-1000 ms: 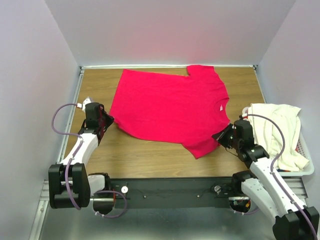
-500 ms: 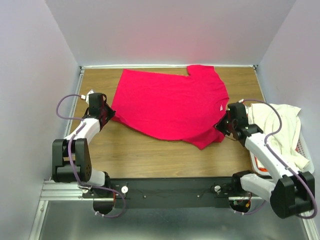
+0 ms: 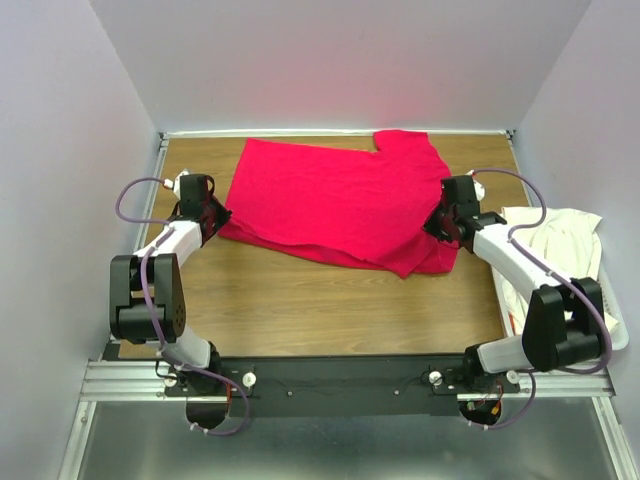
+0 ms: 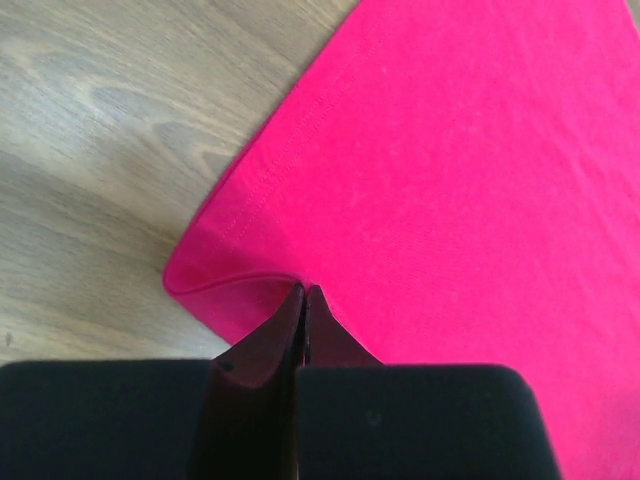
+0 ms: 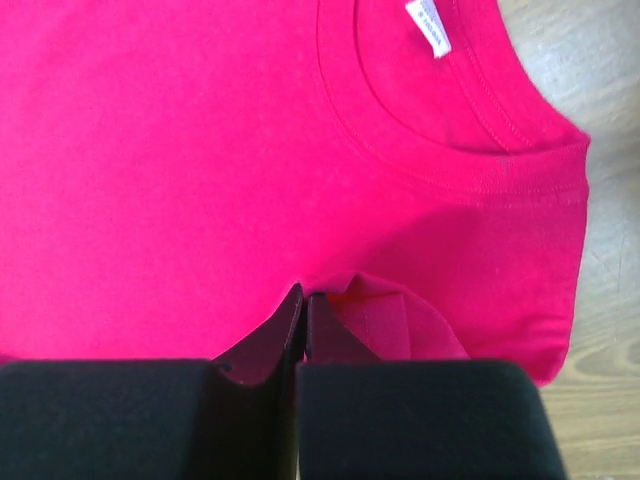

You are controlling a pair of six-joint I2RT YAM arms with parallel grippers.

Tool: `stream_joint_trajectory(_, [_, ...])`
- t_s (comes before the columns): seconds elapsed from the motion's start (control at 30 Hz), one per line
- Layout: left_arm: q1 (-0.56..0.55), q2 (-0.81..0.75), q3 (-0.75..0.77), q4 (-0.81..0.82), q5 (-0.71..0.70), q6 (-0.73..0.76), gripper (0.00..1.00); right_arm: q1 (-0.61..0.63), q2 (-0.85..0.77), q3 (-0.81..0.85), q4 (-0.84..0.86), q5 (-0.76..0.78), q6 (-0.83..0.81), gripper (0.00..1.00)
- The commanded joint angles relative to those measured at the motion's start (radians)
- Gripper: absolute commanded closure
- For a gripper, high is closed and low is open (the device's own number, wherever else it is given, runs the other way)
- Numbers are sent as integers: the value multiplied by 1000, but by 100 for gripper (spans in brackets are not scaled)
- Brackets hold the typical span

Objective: Fold and stack the t-shirts
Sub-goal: Fold the tshirt

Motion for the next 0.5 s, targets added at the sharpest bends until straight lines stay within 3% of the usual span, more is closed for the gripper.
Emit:
stream_joint_trajectory(0.0, [16,25,31,-5,-1,-3,96,-21,38,52,26,40,-27,93])
stream_joint_trajectory(0.47, [39,73,90,8,80,-2,96,-88,69,99,31,3,-56,94])
